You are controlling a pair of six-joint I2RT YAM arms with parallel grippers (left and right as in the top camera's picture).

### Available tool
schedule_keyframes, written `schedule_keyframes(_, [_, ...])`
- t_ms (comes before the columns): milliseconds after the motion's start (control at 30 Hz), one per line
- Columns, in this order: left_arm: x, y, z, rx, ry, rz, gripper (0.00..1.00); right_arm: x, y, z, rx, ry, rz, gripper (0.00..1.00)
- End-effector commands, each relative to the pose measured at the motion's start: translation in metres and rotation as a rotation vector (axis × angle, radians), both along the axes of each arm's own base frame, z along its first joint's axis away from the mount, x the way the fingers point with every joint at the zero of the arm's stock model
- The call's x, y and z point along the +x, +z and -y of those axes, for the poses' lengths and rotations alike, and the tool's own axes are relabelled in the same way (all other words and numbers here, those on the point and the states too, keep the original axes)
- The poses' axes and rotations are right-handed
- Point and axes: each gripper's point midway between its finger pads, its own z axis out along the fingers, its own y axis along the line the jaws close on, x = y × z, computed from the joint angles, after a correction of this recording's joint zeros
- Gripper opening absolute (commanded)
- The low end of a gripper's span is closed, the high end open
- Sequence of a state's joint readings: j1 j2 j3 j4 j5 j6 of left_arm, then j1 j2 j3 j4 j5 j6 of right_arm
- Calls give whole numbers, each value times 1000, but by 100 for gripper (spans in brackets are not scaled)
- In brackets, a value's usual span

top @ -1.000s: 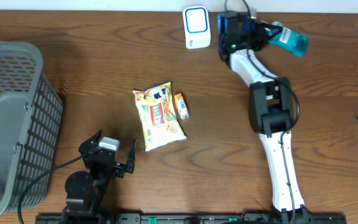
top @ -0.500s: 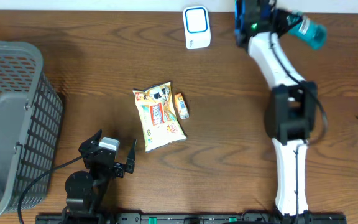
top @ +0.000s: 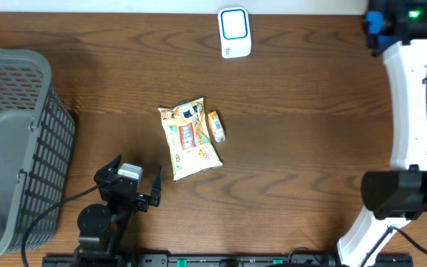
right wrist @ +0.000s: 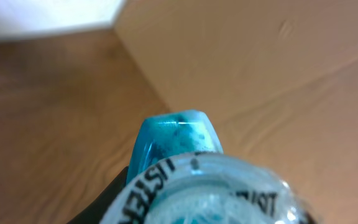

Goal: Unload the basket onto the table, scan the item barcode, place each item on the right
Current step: 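Carry the bottle to the right table edge and release it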

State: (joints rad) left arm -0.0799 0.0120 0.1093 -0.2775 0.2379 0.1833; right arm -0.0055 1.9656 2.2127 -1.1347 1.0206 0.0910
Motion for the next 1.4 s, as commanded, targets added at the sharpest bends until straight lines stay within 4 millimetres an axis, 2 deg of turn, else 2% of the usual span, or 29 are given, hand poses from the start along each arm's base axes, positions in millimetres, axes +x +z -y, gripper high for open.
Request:
schedule_keyframes(0, [-2, -12, 2, -3, -14, -37, 98, -12, -54, 39, 152, -124, 6, 1])
schedule_keyframes(167, [-2, -12, 2, -3, -14, -37, 98, -42, -121, 86, 261, -242, -77, 1])
schedule_keyframes(233, [-2, -12, 2, -3, -14, -37, 98, -51, -148, 98, 310, -267, -98, 1])
schedule_keyframes(267, [-2, -12, 2, -3, -14, -37, 98, -58, -171, 106, 352, -285, -109, 1])
schedule_keyframes(333, [-2, -12, 2, -3, -14, -37, 98, -68, -201, 116, 399, -306, -115, 1])
schedule_keyframes(433, [-2, -12, 2, -3, -14, -37, 98, -79, -232, 126, 436, -315, -119, 1])
schedule_keyframes(533, [-2, -12, 2, -3, -14, -37, 98, -80, -251, 133, 506, -307, -76, 1])
schedule_keyframes(700, [-2, -12, 2, -3, -14, -37, 98, -65, -255, 138, 610, -256, 32, 1])
schedule_keyframes(933, [-2, -12, 2, -3, -14, -37, 98, -55, -244, 162, 572, -255, 140, 3])
schedule_keyframes(1100, [-2, -12, 2, -3, -14, -37, 98, -49, -239, 170, 572, -242, 193, 3])
schedule_keyframes(1233, [-2, -12, 2, -3, -14, -37, 98, -54, -237, 179, 566, -258, 208, 11])
schedule_keyframes(1367, [-2, -12, 2, -3, -14, -37, 98, -63, -238, 189, 565, -285, 212, 35])
